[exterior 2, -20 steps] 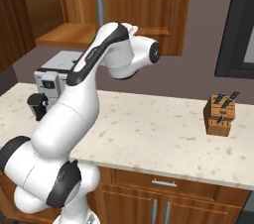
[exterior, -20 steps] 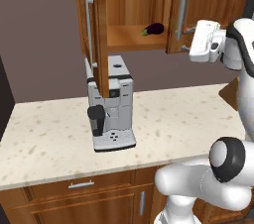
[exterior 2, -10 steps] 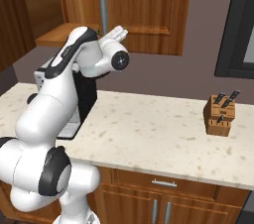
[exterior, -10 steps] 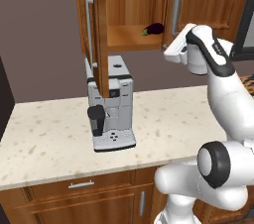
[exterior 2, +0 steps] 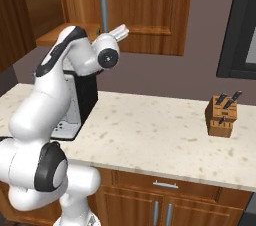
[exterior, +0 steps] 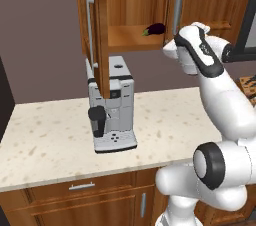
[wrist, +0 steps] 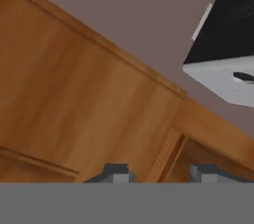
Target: Pick the eggplant from the counter and place it in the cabinet. Then close the cabinet.
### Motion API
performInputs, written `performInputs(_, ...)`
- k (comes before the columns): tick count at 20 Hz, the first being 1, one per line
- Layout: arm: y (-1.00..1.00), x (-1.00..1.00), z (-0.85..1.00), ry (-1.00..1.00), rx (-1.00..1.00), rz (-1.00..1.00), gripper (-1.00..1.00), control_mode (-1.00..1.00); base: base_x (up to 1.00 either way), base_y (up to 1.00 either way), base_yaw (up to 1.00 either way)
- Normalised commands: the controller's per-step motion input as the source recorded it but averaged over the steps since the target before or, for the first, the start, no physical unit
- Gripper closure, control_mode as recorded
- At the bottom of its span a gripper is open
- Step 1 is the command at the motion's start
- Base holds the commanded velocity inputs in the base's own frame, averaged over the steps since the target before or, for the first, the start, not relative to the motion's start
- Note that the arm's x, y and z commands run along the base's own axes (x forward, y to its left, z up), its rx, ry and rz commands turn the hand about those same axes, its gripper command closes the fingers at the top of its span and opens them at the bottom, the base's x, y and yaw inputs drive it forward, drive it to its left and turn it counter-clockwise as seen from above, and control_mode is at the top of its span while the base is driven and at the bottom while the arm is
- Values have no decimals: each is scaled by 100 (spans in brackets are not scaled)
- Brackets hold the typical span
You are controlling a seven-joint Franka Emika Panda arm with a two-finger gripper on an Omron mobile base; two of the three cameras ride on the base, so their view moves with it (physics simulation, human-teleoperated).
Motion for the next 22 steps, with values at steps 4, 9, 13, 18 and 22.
performInputs(4, -3, -79, 9, 27, 0, 0, -100, -100, 0, 0, 0)
performInputs(9, -15, -100, 85, 16, 0, 0, -100, -100, 0, 0, 0)
performInputs(13, -1, -100, 56, 2, 0, 0, -100, -100, 0, 0, 0)
performInputs(18, 23, -100, 3, 3, -3, 0, -100, -100, 0, 0, 0)
performInputs(22, 68, -100, -27, -7, -18, 0, -100, -100, 0, 0, 0)
